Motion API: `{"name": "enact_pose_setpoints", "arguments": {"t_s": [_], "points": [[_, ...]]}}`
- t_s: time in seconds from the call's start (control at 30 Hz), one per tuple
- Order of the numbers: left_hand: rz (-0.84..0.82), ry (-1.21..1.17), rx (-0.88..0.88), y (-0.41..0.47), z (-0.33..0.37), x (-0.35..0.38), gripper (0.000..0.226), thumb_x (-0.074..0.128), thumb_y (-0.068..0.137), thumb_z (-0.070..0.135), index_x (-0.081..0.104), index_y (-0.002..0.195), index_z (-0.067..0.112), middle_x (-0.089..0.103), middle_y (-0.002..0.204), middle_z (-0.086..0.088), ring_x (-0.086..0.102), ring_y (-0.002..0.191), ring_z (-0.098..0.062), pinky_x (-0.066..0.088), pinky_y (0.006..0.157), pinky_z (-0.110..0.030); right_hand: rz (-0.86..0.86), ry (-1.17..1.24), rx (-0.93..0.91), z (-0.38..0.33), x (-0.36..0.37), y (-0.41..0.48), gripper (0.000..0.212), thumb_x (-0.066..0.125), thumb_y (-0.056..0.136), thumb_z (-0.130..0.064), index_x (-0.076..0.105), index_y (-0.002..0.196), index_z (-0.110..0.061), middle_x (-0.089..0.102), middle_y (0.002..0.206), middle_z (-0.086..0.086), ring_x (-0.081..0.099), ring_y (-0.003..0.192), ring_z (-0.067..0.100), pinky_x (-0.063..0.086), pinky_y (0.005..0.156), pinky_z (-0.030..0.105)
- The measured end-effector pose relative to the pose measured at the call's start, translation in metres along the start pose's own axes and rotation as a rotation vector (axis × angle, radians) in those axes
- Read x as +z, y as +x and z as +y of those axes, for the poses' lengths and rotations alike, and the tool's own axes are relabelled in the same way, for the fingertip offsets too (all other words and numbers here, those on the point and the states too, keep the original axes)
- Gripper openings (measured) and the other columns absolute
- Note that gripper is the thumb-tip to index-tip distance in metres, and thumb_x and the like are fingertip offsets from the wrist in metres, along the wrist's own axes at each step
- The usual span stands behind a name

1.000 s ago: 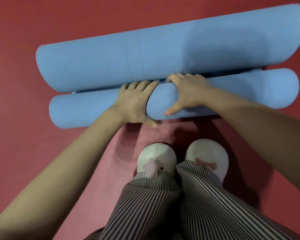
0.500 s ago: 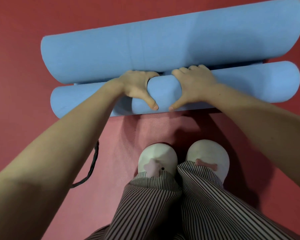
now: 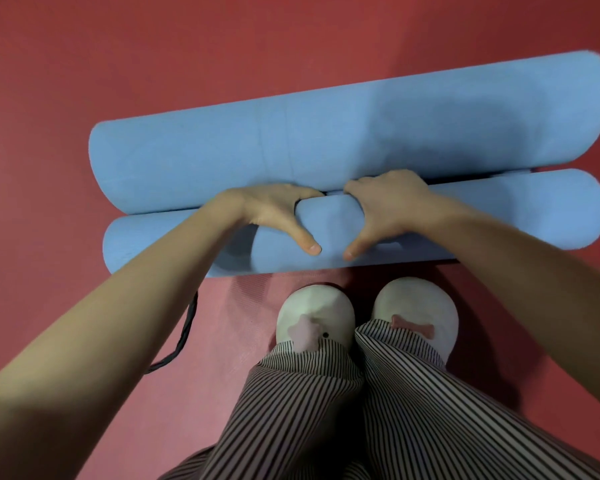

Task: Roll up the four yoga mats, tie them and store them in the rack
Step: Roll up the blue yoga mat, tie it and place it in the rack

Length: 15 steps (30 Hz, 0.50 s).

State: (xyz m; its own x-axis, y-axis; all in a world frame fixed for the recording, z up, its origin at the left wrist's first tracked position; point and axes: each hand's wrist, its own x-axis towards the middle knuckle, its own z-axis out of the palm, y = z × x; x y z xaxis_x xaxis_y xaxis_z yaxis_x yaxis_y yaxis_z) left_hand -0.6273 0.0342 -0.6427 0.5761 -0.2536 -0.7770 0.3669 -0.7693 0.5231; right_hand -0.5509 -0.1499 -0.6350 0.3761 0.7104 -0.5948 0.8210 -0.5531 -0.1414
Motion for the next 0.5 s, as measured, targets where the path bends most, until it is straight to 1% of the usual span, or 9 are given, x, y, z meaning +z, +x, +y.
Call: {"name": "enact_pose_setpoints", "arguments": {"t_s": [0.07,0.1,0.17,0.2,0.27,0.33,0.4,0.47,0.5], "points": [[0.065,0.028,0.005,-0.003,-0.004,0.009,0.114,0.076,0.046,0.067,0.029,0.146,0.041,0.037,0.147,0.021,0.034,0.135,-0.005,0.026,0.114,-0.03,0.014,0.047,0.033,-0.001,0.007,-0.004,0.104,0.068,0.046,-0.078,0.041,0.13,-0.022,0.053,0.128,0.001,0.052,0.114,0.024,0.036,0.091,0.034],[0.114,0.072,0.014,-0.004,-0.005,0.012,0.122,0.073,0.045,0.07,0.019,0.15,0.039,0.028,0.153,0.019,0.025,0.14,-0.006,0.021,0.117,-0.032,0.01,0.065,0.048,-0.001,0.009,-0.005,0.116,0.069,0.047,-0.078,0.031,0.14,-0.022,0.049,0.134,0.003,0.048,0.12,0.025,0.033,0.098,0.035],[0.244,0.228,0.033,-0.005,-0.008,0.017,0.129,0.061,0.043,0.08,0.006,0.152,0.038,0.014,0.159,0.009,0.01,0.145,-0.011,0.01,0.119,-0.043,-0.013,0.094,0.067,-0.001,0.009,-0.003,0.132,0.07,0.048,-0.077,0.007,0.15,-0.022,0.041,0.144,0.008,0.041,0.129,0.028,0.028,0.105,0.037],[0.305,0.302,0.029,-0.004,-0.008,0.017,0.13,0.053,0.04,0.084,0.003,0.151,0.038,0.006,0.161,0.004,0.003,0.147,-0.015,0.003,0.118,-0.049,-0.03,0.117,0.071,0.001,0.006,-0.002,0.136,0.07,0.049,-0.076,-0.002,0.151,-0.022,0.036,0.148,0.01,0.037,0.132,0.028,0.026,0.107,0.038],[0.36,0.365,0.017,-0.004,-0.007,0.013,0.129,0.044,0.038,0.087,0.005,0.151,0.039,-0.007,0.161,-0.002,-0.013,0.147,-0.022,-0.01,0.115,-0.053,-0.072,0.175,0.078,0.005,-0.001,0.003,0.139,0.071,0.051,-0.074,-0.013,0.15,-0.025,0.022,0.155,0.011,0.027,0.14,0.029,0.021,0.111,0.04],[0.342,0.304,-0.002,-0.005,-0.007,0.004,0.127,0.044,0.038,0.087,0.01,0.151,0.04,-0.012,0.16,-0.002,-0.022,0.144,-0.025,-0.014,0.115,-0.052,-0.097,0.218,0.101,0.012,-0.008,0.008,0.139,0.072,0.052,-0.073,-0.017,0.149,-0.026,-0.001,0.159,0.012,0.009,0.145,0.03,0.009,0.115,0.042],[0.365,0.213,0.001,-0.008,-0.005,-0.006,0.125,0.049,0.042,0.085,0.013,0.151,0.037,-0.01,0.161,-0.004,-0.016,0.146,-0.024,-0.005,0.118,-0.048,-0.094,0.257,0.133,0.02,-0.013,0.015,0.139,0.07,0.053,-0.075,-0.017,0.149,-0.024,-0.016,0.157,0.013,-0.005,0.146,0.03,0.0,0.118,0.041],[0.46,0.227,0.081,-0.01,-0.001,-0.007,0.123,0.06,0.048,0.08,0.017,0.152,0.03,0.0,0.161,-0.007,0.01,0.147,-0.027,0.013,0.117,-0.041,-0.071,0.274,0.161,0.027,-0.015,0.022,0.137,0.063,0.054,-0.08,-0.01,0.151,-0.017,-0.013,0.158,0.013,-0.006,0.146,0.028,-0.001,0.119,0.041],[0.483,0.318,0.119,-0.009,0.002,-0.004,0.124,0.064,0.048,0.079,0.019,0.152,0.027,0.006,0.16,-0.009,0.021,0.144,-0.03,0.021,0.114,-0.04,-0.057,0.273,0.166,0.03,-0.016,0.024,0.134,0.058,0.054,-0.083,-0.004,0.151,-0.013,-0.005,0.159,0.012,-0.002,0.147,0.026,0.001,0.119,0.04]]}}
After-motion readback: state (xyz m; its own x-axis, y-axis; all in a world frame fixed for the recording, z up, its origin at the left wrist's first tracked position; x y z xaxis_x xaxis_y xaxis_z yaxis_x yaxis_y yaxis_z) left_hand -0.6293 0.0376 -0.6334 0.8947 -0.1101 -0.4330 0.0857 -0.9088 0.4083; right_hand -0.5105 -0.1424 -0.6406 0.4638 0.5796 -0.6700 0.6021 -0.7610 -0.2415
